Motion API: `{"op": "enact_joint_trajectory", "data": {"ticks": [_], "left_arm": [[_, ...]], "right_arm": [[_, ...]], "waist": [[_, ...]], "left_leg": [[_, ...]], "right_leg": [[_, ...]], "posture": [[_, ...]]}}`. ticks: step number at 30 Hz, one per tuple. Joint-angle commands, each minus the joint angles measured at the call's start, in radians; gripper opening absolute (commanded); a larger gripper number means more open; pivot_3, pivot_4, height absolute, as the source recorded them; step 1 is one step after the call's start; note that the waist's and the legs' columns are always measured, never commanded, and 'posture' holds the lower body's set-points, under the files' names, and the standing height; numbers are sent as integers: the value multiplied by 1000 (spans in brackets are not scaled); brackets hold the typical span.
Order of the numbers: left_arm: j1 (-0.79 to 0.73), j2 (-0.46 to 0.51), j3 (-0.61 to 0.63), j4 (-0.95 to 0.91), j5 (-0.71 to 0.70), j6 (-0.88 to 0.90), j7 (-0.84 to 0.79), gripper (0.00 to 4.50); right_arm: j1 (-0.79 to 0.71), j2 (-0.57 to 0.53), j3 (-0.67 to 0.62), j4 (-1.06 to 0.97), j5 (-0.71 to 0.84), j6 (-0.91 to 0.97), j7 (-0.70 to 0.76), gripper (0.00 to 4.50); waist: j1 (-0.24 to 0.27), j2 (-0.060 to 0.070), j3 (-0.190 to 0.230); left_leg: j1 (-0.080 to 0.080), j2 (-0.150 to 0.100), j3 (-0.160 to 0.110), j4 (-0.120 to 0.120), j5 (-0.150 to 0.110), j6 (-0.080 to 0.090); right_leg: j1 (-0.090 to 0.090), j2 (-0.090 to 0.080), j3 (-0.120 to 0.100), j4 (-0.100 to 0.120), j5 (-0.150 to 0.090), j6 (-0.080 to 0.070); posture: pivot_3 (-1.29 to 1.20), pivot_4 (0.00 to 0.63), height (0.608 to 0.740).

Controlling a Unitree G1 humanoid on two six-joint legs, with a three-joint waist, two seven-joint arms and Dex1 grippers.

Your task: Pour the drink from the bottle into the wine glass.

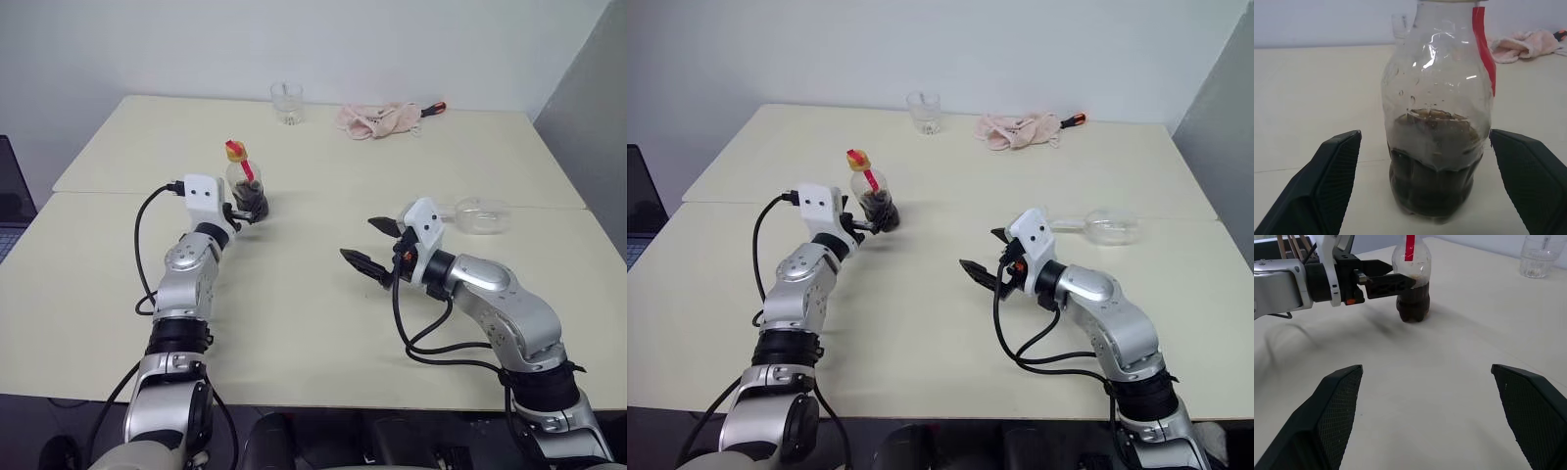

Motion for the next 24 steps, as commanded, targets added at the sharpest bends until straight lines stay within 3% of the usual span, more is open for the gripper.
{"op": "enact_joint_trajectory", "data": {"ticks": [1,19,24], "left_arm": [[-71,3,-14,84,21,-70,-18,4448],[-333,-26,-8,598,55,-335,-75,4448],[-343,-33,-2,633,54,-360,-84,3025]], "right_arm": [[-13,-4,-17,-39,8,2,-3,4500],[-1,-19,-18,-77,7,33,-19,4500],[1,-23,-29,-84,1,37,-32,4500]], "waist": [[1,0,0],[5,0,0],[9,0,0]], "left_leg": [[0,0,0,0,0,0],[-15,0,0,9,0,0],[-18,1,-3,14,0,0]], "right_leg": [[0,0,0,0,0,0],[-11,0,-4,2,3,-5],[-11,0,-7,3,3,-5]], "posture": [[0,150,740],[0,150,740],[0,150,740]]}}
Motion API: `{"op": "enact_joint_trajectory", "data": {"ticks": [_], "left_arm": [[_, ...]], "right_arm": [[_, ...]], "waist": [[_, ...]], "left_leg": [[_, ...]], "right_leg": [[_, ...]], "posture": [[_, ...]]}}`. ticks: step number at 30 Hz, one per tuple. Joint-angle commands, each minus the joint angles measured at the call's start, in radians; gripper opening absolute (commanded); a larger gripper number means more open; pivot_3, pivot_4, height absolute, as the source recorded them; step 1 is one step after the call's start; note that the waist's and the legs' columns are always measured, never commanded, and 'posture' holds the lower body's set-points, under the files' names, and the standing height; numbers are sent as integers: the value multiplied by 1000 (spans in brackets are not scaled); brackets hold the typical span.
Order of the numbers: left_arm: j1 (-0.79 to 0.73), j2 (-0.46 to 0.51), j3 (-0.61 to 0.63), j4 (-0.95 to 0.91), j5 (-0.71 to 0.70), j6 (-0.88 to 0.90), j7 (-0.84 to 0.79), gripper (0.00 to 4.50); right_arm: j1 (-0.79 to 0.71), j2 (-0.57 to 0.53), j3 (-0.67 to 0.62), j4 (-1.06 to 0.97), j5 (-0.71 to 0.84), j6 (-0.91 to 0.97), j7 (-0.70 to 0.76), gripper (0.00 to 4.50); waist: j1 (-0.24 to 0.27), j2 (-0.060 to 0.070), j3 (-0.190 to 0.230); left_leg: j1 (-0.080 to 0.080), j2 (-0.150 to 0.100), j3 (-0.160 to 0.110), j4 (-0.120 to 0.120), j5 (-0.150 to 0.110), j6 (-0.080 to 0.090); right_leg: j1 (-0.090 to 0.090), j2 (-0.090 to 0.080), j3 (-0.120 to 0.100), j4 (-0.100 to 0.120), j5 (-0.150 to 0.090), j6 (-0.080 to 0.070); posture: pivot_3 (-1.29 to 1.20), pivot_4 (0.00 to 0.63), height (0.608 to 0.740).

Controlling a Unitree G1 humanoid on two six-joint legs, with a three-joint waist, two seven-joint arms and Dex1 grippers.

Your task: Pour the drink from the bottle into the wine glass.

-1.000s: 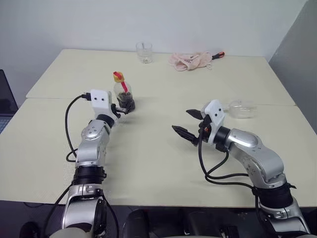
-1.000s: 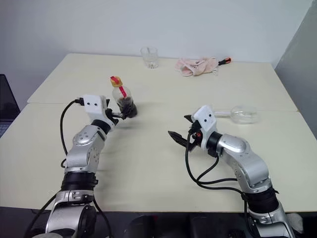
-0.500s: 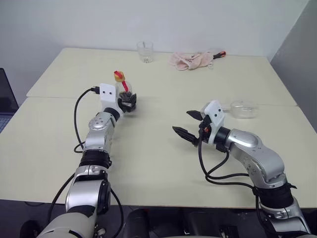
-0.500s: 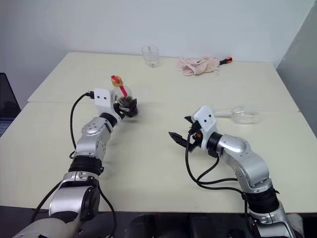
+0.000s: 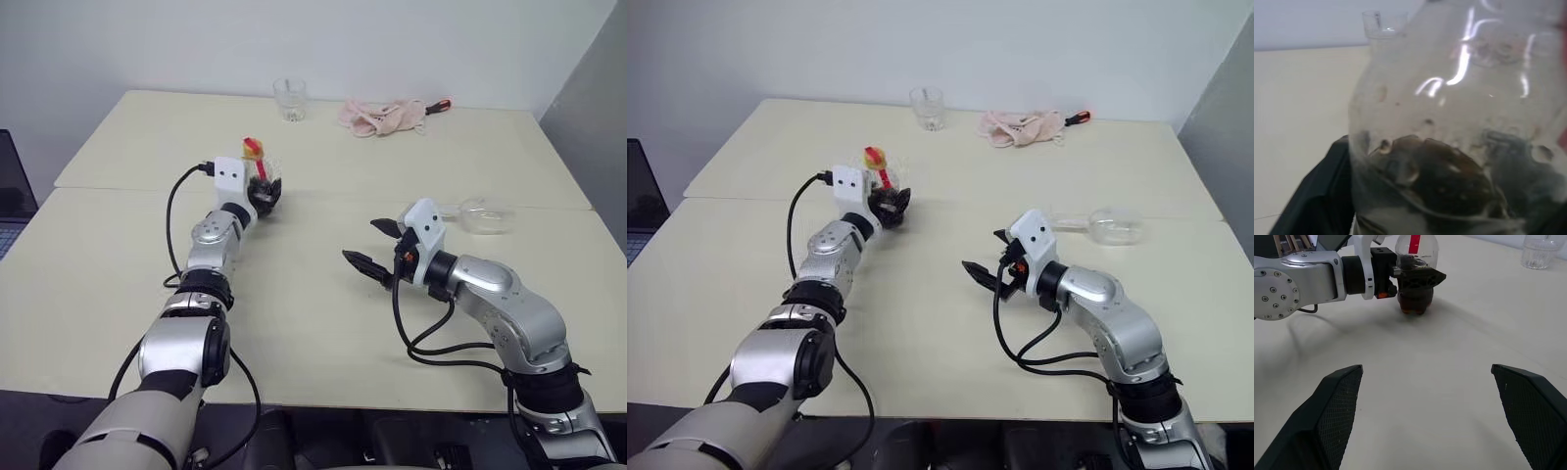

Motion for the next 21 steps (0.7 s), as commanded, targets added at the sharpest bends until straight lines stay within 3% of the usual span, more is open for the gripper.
{"op": "enact_joint_trajectory", "data": {"ticks": [1,7,9,15,21], "left_arm": [[-32,-4,10,8,-2,-36,-7,2814],[13,10,-22,-70,14,-30,-62,2130],[77,10,-76,-237,28,26,-123,2069],[350,8,-230,-949,-52,462,-247,2054],[379,-46,-332,-1068,-63,584,-293,2051]], "right_arm": [[-3,-10,-32,-49,1,-5,-13,4500],[-40,-15,-77,-116,59,74,-29,4500],[-95,-9,-99,-174,95,176,-66,4500],[-276,111,-262,-214,200,465,-251,4500],[-367,136,-312,-212,229,653,-313,4500]], "waist": [[2,0,0],[8,0,0],[7,1,0],[10,1,1],[14,2,0]], "left_leg": [[-1,0,-1,0,0,0],[-3,0,-6,2,0,0],[-4,0,-7,2,0,0],[-5,1,-12,3,2,-4],[-4,-1,-19,5,3,-3]], "right_leg": [[0,0,-1,0,0,0],[0,0,-6,1,0,0],[-1,0,-6,1,0,0],[-2,0,-10,7,-2,-4],[-1,-1,-11,15,-2,-5]], "posture": [[0,150,740],[0,150,740],[0,150,740],[0,150,740],[0,150,740]]}}
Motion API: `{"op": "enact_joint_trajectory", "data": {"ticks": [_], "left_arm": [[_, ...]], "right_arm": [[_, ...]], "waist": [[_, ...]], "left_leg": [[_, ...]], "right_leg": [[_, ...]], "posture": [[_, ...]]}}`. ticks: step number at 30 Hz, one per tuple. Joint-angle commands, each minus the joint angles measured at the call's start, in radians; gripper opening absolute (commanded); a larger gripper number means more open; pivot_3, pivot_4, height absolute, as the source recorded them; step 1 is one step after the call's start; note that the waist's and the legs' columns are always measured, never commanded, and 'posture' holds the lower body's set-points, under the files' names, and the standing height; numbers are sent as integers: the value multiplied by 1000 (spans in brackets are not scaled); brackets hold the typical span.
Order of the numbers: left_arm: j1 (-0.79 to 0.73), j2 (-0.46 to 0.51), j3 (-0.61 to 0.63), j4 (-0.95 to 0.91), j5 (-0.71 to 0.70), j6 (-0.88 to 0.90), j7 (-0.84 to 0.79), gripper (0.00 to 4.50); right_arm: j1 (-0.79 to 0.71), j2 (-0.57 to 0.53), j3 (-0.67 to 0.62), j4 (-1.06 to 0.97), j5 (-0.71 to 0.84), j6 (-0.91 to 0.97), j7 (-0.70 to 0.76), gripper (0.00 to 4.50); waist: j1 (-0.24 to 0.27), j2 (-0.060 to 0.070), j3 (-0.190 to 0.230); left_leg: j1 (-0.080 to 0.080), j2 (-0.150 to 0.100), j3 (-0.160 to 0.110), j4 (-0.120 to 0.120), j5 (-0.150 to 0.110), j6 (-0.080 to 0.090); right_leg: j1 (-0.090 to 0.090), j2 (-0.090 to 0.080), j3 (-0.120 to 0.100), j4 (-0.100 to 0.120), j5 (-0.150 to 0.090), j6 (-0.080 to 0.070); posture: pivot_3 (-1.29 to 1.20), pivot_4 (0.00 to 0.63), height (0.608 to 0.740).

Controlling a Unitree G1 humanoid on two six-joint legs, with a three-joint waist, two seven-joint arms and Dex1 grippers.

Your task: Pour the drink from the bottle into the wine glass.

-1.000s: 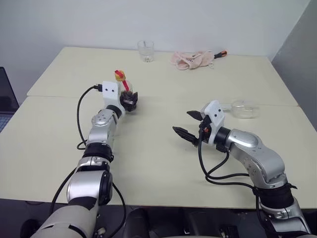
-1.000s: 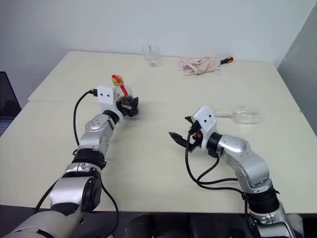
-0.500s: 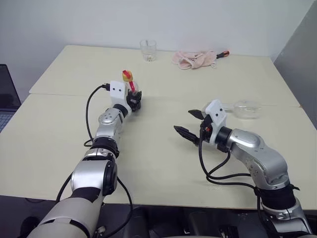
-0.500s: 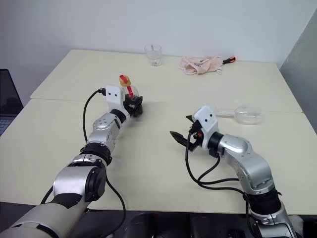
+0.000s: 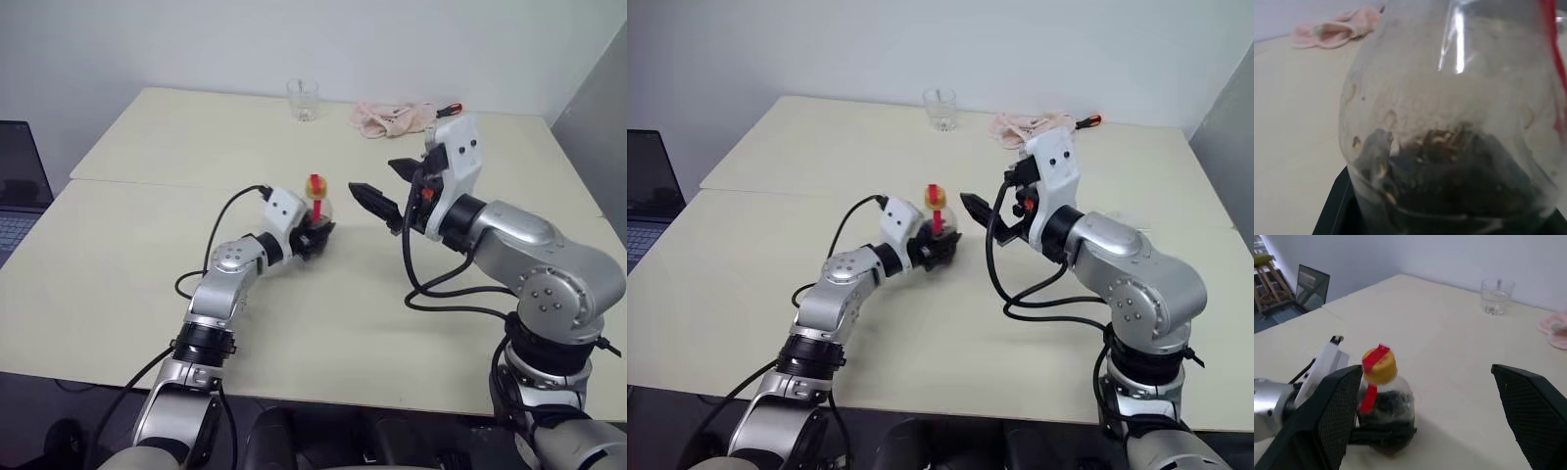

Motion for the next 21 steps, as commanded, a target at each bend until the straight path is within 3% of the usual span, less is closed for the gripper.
{"op": "enact_joint_trajectory", "data": {"ticks": [1,17,19,21], "left_arm": [[-24,-35,-43,-66,-18,25,-20,2050],[-56,-110,-96,-35,28,-17,-5,2048],[-58,-110,-94,-38,29,-23,-4,2048],[-56,-111,-92,-40,30,-29,-1,2048]], "right_arm": [[-23,0,-27,-44,29,80,-19,4500],[15,97,-50,-95,11,194,-106,4500],[26,102,-43,-86,0,186,-115,4125],[33,107,-43,-81,-12,184,-120,4115]], "waist": [[-1,0,0],[-8,0,0],[-8,0,0],[-8,0,0]], "left_leg": [[0,0,-1,1,0,1],[-1,0,-5,0,2,4],[-1,0,-5,0,2,4],[-1,0,-6,0,2,4]], "right_leg": [[1,0,0,0,0,0],[0,2,-1,0,1,0],[0,2,-1,0,1,0],[0,2,-1,0,1,0]], "posture": [[0,150,740],[0,150,740],[0,150,740],[0,150,740]]}}
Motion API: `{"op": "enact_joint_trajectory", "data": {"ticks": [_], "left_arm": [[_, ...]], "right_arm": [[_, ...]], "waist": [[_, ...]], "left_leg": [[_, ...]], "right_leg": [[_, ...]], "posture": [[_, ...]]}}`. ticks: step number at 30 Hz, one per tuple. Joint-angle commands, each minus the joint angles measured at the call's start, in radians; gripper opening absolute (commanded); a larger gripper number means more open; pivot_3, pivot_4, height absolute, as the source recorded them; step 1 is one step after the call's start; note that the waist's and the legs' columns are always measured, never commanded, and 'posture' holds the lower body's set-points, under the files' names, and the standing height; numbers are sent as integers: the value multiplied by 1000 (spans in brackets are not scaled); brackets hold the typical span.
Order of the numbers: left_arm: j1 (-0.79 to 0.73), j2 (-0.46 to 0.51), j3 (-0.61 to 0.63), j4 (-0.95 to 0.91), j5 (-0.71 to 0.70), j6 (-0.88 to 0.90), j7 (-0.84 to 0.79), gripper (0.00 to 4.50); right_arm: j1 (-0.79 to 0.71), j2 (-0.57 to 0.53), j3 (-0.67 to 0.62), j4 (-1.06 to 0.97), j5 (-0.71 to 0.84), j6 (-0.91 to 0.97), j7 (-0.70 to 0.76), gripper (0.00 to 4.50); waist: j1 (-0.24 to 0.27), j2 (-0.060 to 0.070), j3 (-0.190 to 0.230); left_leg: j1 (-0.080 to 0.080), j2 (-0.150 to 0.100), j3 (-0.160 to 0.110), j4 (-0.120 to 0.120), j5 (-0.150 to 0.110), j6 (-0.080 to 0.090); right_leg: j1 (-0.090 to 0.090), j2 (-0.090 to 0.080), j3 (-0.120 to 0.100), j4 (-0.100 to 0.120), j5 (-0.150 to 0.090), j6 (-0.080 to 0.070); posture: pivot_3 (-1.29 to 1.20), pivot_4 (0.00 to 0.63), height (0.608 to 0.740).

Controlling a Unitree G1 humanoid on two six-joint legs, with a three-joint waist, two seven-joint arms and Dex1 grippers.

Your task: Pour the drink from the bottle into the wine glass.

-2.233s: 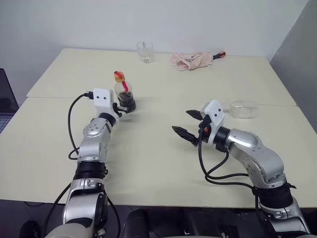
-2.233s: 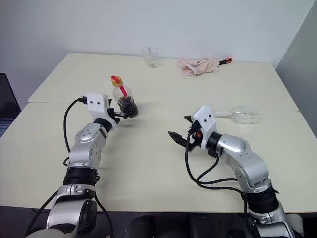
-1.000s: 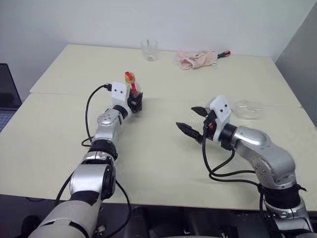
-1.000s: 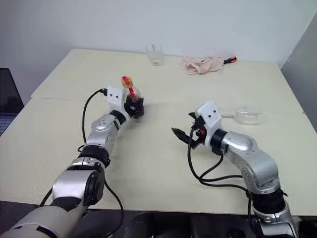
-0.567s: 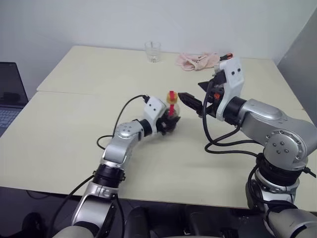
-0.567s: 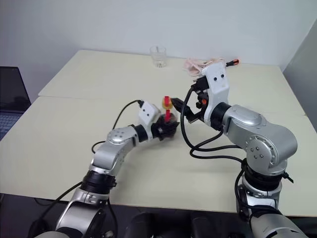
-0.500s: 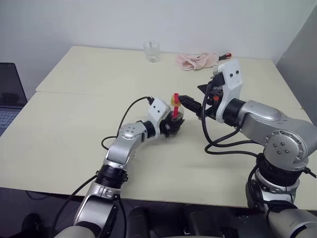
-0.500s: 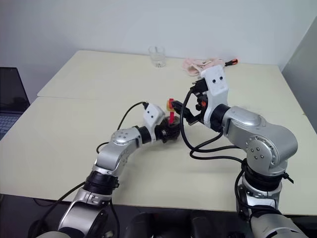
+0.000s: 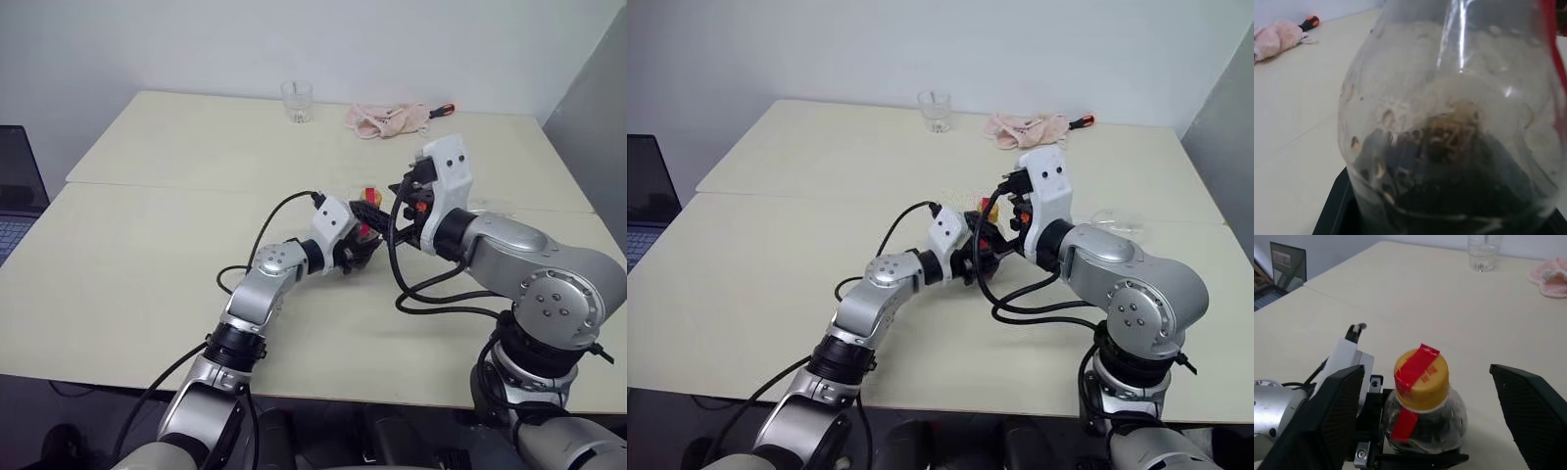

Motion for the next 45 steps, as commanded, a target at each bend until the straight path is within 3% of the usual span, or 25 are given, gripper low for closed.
{"op": "enact_joint_trajectory", "data": {"ticks": [1,19,23,27,30,35,45], "left_arm": [[-26,-9,9,-34,1,-36,7,2048],[-26,-22,34,-25,-53,-10,-25,2047],[-59,23,55,51,-98,-39,-141,2001],[-109,43,69,140,-131,-77,-250,1992],[-178,52,58,268,-122,-137,-354,1991],[-287,26,45,478,-90,-252,-455,1978],[-412,-52,50,728,-32,-398,-541,1978]], "right_arm": [[4,7,-14,-15,-12,-11,-9,4115],[-61,60,-92,-14,-35,13,-24,4115],[-118,-46,-209,-52,33,86,74,4115],[-91,-121,-237,-91,116,99,117,4115],[-41,-112,-219,-154,151,99,73,4115],[14,16,-165,-248,117,99,-88,4115],[50,165,-70,-335,-4,99,-327,4115]], "waist": [[0,0,0],[0,0,0],[2,1,1],[2,1,1],[3,1,1],[-1,1,1],[-1,1,1]], "left_leg": [[0,0,0,0,0,0],[0,0,0,-1,0,0],[0,0,0,-2,0,0],[0,0,0,-3,0,0],[0,0,-1,-3,0,0],[-1,-1,-1,-3,0,0],[-2,-1,-1,-3,0,0]], "right_leg": [[0,0,0,0,0,0],[0,0,0,0,0,0],[-1,0,-1,-1,0,0],[0,0,-3,-2,0,0],[0,0,-2,-2,-1,0],[-1,0,-2,-2,-2,1],[-2,0,-4,-2,-2,2]], "posture": [[0,150,740],[0,150,740],[0,150,740],[0,150,740],[0,150,740],[0,150,740],[0,150,740]]}}
